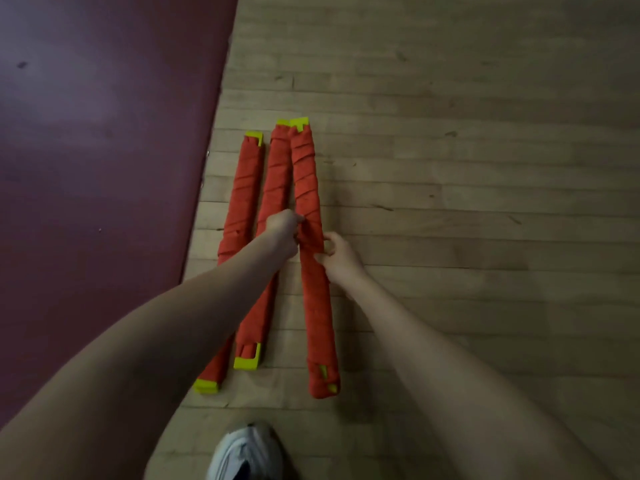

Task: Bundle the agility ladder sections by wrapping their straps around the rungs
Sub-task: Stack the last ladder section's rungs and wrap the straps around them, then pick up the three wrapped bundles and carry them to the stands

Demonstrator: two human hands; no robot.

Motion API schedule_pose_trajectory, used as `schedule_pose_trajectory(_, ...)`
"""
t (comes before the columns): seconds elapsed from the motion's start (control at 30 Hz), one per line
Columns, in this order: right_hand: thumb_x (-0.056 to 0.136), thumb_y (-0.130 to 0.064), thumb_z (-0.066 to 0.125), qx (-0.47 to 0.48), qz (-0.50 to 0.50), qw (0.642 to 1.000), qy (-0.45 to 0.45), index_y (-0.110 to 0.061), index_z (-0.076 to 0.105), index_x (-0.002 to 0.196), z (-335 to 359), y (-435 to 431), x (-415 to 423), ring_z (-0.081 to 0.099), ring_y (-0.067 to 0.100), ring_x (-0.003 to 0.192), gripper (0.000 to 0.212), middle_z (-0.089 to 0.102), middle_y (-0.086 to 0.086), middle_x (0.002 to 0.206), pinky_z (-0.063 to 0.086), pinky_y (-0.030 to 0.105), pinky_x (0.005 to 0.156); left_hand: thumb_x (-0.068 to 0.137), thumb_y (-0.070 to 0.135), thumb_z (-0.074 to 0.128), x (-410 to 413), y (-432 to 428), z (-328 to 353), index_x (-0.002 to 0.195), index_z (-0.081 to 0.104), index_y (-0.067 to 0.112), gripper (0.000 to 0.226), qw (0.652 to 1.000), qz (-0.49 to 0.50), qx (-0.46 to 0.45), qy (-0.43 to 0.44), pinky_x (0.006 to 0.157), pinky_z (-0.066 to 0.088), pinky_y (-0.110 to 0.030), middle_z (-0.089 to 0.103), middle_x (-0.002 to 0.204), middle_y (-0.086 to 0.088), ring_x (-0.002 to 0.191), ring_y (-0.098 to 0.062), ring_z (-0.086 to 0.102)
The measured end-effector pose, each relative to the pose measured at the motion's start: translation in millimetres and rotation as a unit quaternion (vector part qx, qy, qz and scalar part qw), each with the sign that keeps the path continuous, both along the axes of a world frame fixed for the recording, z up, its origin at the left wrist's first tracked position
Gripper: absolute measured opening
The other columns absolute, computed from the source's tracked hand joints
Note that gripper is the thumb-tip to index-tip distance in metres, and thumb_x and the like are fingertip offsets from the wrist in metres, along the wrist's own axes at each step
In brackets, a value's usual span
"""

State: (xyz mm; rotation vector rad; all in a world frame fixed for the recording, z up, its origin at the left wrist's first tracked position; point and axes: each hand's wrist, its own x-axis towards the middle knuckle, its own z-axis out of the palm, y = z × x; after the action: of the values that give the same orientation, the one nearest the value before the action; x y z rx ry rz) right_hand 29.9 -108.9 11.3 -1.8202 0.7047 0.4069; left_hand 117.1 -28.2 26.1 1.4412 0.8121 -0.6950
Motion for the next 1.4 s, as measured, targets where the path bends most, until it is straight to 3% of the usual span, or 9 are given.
schedule_pose_trajectory(0.1,0.089,-0.006,0.059,-0.04,0.006,0.999,0.006,-0.012,0.052,0.131,-15.6,7.3,10.2,0.059,0.024,0.105,0.043,0.064,0.012,0.118,0.047,0.03,0.089,0.09,-0.005,0.045,3.4,-1.8,-9.2,0.067,0.047,0.005,0.025,1.0,0.011,-0.007,-0.004,0.035,0.036,-0.015,0.045,0.043,-0.005,0.029,-0.012,0.044)
schedule_pose_trajectory(0.17,0.089,-0.01,0.06,-0.049,0.006,0.999,0.022,-0.013,0.05,0.135,-27.0,13.4,13.4,0.057,0.029,0.116,0.047,0.061,0.013,0.127,0.044,0.037,0.098,0.09,-0.004,0.045,5.4,-1.1,-14.4,0.066,0.047,0.006,0.026,1.0,0.0,-0.008,-0.007,0.045,0.041,-0.023,0.045,0.045,-0.007,0.036,-0.017,0.046)
schedule_pose_trajectory(0.37,0.093,-0.016,0.056,-0.092,-0.003,0.995,0.038,-0.017,0.046,0.141,-39.5,20.4,16.0,0.052,0.023,0.124,0.048,0.057,0.008,0.135,0.036,0.026,0.096,0.093,-0.007,0.038,6.5,2.8,-11.8,0.066,0.05,0.006,0.032,0.991,-0.117,0.052,-0.049,0.042,0.045,-0.028,0.049,0.064,-0.009,0.033,-0.011,0.051)
schedule_pose_trajectory(0.5,0.091,-0.013,0.059,-0.06,-0.032,0.997,0.029,-0.015,0.049,0.138,-44.6,22.5,20.2,0.055,0.024,0.121,0.049,0.058,0.009,0.134,0.039,0.027,0.096,0.086,0.0,0.053,2.4,27.7,-9.9,0.1,0.067,0.0,0.019,0.889,-0.329,0.24,-0.209,0.083,0.05,-0.034,0.065,0.096,-0.013,0.098,-0.025,0.067)
schedule_pose_trajectory(0.63,0.091,-0.019,0.062,-0.058,-0.076,0.994,0.054,-0.009,0.056,0.123,-45.5,22.7,23.5,0.059,0.025,0.109,0.034,0.063,0.009,0.122,0.04,0.025,0.081,0.081,0.012,0.063,-6.3,88.6,-23.9,0.124,0.057,0.005,0.045,0.836,-0.256,0.395,-0.281,0.102,0.037,-0.039,0.055,0.125,-0.02,0.119,-0.036,0.049)
schedule_pose_trajectory(0.77,0.091,-0.016,0.061,-0.081,-0.067,0.994,0.025,-0.005,0.062,0.114,-48.6,31.5,23.9,0.059,0.026,0.108,0.025,0.065,0.014,0.118,0.039,0.027,0.083,0.084,0.025,0.069,-18.7,123.5,-41.2,0.129,0.045,0.001,0.057,0.88,-0.273,0.357,-0.15,0.098,0.042,-0.042,0.05,0.13,-0.022,0.119,-0.038,0.05)
schedule_pose_trajectory(0.97,0.084,-0.019,0.069,-0.141,-0.035,0.989,-0.034,-0.007,0.052,0.125,-46.4,54.0,14.8,0.048,0.031,0.119,0.046,0.05,0.017,0.126,0.032,0.031,0.103,0.08,0.022,0.071,-30.0,130.5,-52.7,0.121,0.045,-0.005,0.056,0.854,-0.301,0.395,-0.157,0.09,0.042,-0.041,0.05,0.123,-0.027,0.113,-0.041,0.051)
schedule_pose_trajectory(1.13,0.083,-0.011,0.067,-0.105,-0.069,0.992,-0.015,-0.001,0.048,0.123,-50.3,63.2,13.4,0.05,0.035,0.117,0.046,0.053,0.022,0.124,0.036,0.034,0.099,0.078,0.02,0.071,-25.5,122.6,-42.7,0.112,0.055,0.0,0.042,0.902,-0.215,0.313,-0.205,0.071,0.041,-0.029,0.062,0.106,-0.015,0.095,-0.028,0.06)
schedule_pose_trajectory(1.4,0.092,-0.016,0.056,-0.062,-0.109,0.992,0.028,-0.002,0.057,0.118,-59.6,56.9,20.8,0.056,0.034,0.113,0.03,0.06,0.019,0.121,0.044,0.038,0.096,0.074,0.021,0.072,-31.2,101.2,-35.0,0.096,0.06,0.012,0.027,0.936,-0.204,0.165,-0.235,0.07,0.05,-0.035,0.065,0.089,-0.008,0.08,-0.02,0.061)
